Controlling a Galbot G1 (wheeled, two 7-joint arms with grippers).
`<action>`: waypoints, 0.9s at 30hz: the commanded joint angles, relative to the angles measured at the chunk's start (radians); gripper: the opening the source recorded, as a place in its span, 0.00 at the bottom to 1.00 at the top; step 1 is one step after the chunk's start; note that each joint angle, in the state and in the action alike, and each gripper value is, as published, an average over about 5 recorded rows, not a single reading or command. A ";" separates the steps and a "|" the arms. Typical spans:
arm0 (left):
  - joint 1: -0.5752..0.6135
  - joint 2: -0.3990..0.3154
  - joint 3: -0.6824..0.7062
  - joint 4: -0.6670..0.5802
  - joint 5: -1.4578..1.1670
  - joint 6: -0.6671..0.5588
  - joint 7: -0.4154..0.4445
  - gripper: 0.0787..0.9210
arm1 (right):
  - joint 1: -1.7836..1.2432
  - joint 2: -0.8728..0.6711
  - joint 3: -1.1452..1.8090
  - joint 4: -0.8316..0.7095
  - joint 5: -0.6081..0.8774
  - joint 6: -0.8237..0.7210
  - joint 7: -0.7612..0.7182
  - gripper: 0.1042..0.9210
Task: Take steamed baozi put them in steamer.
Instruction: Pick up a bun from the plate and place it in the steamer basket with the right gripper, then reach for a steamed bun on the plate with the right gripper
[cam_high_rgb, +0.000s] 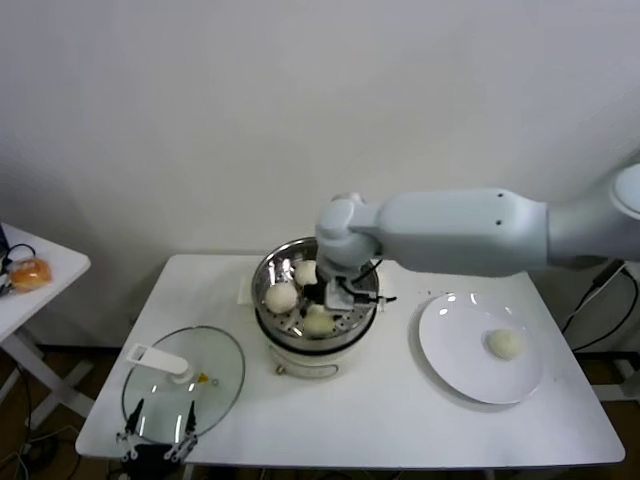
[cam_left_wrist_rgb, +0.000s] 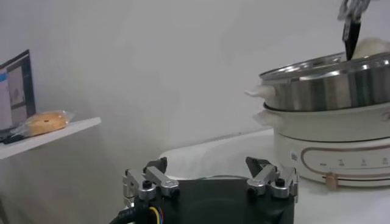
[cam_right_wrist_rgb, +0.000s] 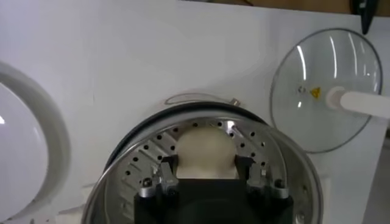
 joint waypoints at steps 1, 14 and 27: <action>-0.002 -0.016 0.002 0.003 -0.001 -0.001 0.000 0.88 | -0.093 0.084 0.003 -0.059 -0.098 0.021 0.024 0.65; 0.002 -0.015 0.001 -0.001 0.000 -0.002 -0.001 0.88 | -0.033 0.059 0.010 -0.080 -0.028 0.051 0.014 0.83; 0.001 -0.012 0.001 -0.006 0.001 -0.002 -0.001 0.88 | 0.339 -0.183 -0.311 -0.141 0.483 -0.170 -0.139 0.88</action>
